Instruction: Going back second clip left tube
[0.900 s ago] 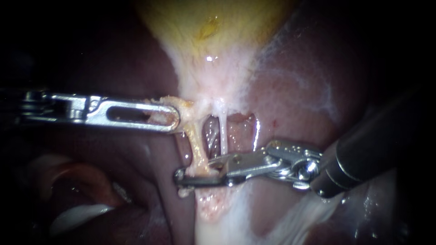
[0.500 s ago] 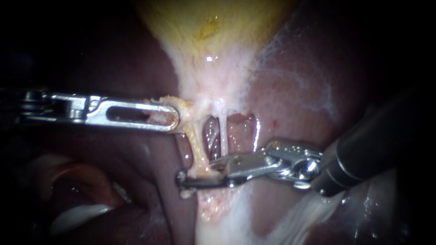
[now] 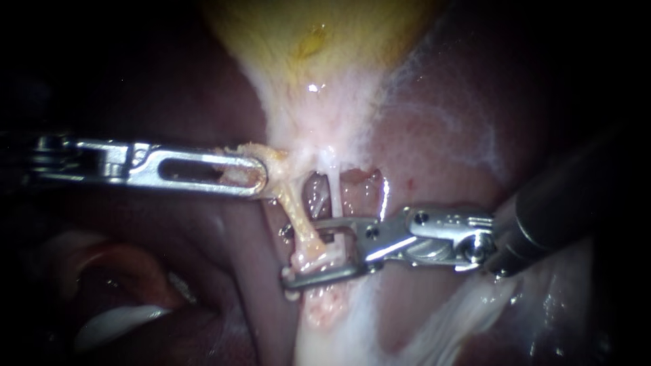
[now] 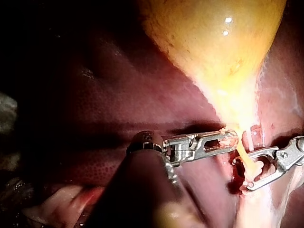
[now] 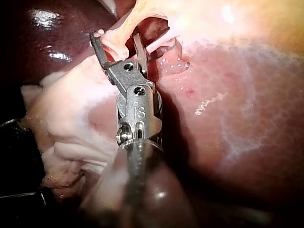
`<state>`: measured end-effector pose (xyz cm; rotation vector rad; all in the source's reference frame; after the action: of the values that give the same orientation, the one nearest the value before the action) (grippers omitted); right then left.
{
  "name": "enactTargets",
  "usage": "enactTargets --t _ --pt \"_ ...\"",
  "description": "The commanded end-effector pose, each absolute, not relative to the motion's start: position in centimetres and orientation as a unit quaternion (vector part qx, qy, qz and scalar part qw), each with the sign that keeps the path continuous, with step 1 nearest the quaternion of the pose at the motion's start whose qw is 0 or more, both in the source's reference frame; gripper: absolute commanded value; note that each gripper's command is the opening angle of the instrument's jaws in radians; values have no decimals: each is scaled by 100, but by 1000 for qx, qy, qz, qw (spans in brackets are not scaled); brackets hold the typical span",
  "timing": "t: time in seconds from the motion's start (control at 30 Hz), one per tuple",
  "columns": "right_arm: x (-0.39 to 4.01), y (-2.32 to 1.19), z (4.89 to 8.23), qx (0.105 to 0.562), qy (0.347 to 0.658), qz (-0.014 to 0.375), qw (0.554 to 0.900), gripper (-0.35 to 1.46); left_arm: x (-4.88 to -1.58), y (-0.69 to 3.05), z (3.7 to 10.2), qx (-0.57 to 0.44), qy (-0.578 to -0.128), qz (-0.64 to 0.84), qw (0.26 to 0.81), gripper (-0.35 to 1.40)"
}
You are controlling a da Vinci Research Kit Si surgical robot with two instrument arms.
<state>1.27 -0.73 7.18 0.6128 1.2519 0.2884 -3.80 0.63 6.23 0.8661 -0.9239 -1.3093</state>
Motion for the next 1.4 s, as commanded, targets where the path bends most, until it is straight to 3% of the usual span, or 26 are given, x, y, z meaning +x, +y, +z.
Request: enactTargets --t 0.03,0.47,0.9,1.4 --pt "124 -74 716 280 575 129 758 50 -380 63 623 376 -401 -568 613 -35" --pt "104 -73 710 266 583 105 760 50 -378 64 624 374 -401 -568 613 -35" --pt "88 -56 713 236 584 105 769 50 -378 64 624 375 -401 -568 613 -35" --pt "32 -27 675 209 587 98 776 50 -377 64 625 375 -401 -568 613 -35"
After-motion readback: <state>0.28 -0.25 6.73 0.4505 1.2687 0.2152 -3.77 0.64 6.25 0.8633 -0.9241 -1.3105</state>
